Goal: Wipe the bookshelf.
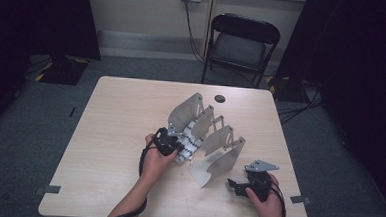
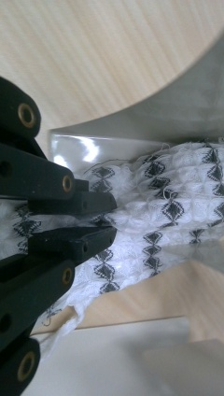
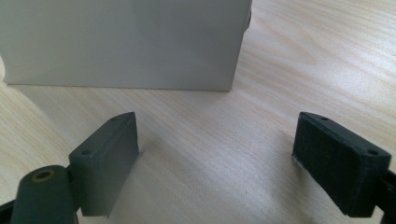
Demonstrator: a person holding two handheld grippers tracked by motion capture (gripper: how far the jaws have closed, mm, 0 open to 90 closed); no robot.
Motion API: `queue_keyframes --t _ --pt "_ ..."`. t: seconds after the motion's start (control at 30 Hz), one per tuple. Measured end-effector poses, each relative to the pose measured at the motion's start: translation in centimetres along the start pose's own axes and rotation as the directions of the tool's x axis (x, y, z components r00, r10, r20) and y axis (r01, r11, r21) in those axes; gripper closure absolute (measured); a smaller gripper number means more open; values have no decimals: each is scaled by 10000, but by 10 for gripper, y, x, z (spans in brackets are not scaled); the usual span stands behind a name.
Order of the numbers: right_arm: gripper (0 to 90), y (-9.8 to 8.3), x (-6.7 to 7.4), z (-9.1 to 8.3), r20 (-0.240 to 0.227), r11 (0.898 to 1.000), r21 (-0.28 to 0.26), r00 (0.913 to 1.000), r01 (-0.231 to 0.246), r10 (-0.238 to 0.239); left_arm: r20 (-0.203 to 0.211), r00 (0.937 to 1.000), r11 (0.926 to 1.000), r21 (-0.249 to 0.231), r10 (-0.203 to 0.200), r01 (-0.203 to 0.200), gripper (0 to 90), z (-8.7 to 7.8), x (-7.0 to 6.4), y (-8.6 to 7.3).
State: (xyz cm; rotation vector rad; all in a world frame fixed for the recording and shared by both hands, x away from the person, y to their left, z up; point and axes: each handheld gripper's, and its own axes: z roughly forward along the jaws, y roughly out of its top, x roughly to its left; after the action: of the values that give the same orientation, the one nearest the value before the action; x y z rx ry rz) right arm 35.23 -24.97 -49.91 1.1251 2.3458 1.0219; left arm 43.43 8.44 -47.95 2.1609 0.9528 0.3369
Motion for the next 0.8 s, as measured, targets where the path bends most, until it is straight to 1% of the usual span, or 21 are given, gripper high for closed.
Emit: queue_keyframes --t 0.07,0.1,0.13,0.17,0.2,0.23,0.27,0.3,0.33,0.37,0.43,0.47,0.5,0.53,0.57,0.6,0.63,0.67,0.7,0.73,0.8 --pt "136 0 0 0 1 10000 -1 10000 1 -1 106 9999 9999 96 43 -44 830 -7 0 -6" --pt "136 0 0 0 0 10000 1 10000 1 -1 111 9999 10000 6 -20 20 822 -8 -1 -7" --pt "136 0 0 0 -1 10000 1 10000 -3 3 131 9999 10000 -92 10 -9 801 -9 -2 -7" --pt "136 0 0 0 -1 10000 0 10000 0 0 -5 10000 9994 -323 99 -99 754 -10 -3 -5" --pt "136 0 0 0 0 10000 1 10000 -3 3 -90 9999 9983 -555 146 -151 679 -10 -4 -3" --pt "136 0 0 0 0 10000 1 10000 -3 3 -90 9999 9983 -555 146 -151 642 -10 -4 -3" --pt "136 0 0 0 -1 10000 2 10000 -2 2 -204 9994 9955 -907 274 -291 605 -10 -4 4" --pt "136 0 0 0 0 10000 2 10000 -1 1 -338 9987 9947 -947 374 -404 578 -9 -4 7" --pt "136 0 0 0 -1 10000 1 10000 1 -1 -338 9987 9947 -947 374 -404 581 -9 -4 7" --pt "136 0 0 0 -1 10000 1 10000 0 0 -320 9984 9960 -750 469 -492 594 -3 -3 10" --pt "136 0 0 0 -2 10000 3 10000 -1 1 -362 9982 9971 -588 470 -491 584 4 -3 10" --pt "136 0 0 0 -2 10000 2 10000 -2 2 -439 9985 9981 -508 331 -354 564 9 -4 8" --pt "136 0 0 0 -2 10000 2 10000 -2 2 -439 9985 9981 -508 331 -354 535 9 -4 8" --pt "136 0 0 0 -3 10000 3 10000 -1 1 -471 9987 9991 -379 176 -194 519 16 -2 5" --pt "136 0 0 0 -5 10000 3 10000 -3 3 -471 9987 9991 -379 176 -194 532 16 -2 5" --pt "136 0 0 0 -4 10000 2 10000 -2 2 -288 9996 9989 -464 8 -21 533 19 -1 3" --pt "136 0 0 0 -5 10000 2 10000 -1 1 -224 9997 9992 -401 -16 7 541 19 -1 3" --pt "136 0 0 0 -4 10000 2 10000 -2 2 -86 9999 9991 -402 -99 96 593 19 -2 3" --pt "136 0 0 0 -4 10000 2 10000 -2 2 -86 9999 9991 -402 -99 96 619 19 -2 3" --pt "136 0 0 0 -5 10000 1 10000 -2 2 40 9995 9993 -214 306 -305 677 18 -4 4" --pt "136 0 0 0 -3 10000 0 10000 0 0 88 9993 9994 -56 356 -355 744 17 -6 5"
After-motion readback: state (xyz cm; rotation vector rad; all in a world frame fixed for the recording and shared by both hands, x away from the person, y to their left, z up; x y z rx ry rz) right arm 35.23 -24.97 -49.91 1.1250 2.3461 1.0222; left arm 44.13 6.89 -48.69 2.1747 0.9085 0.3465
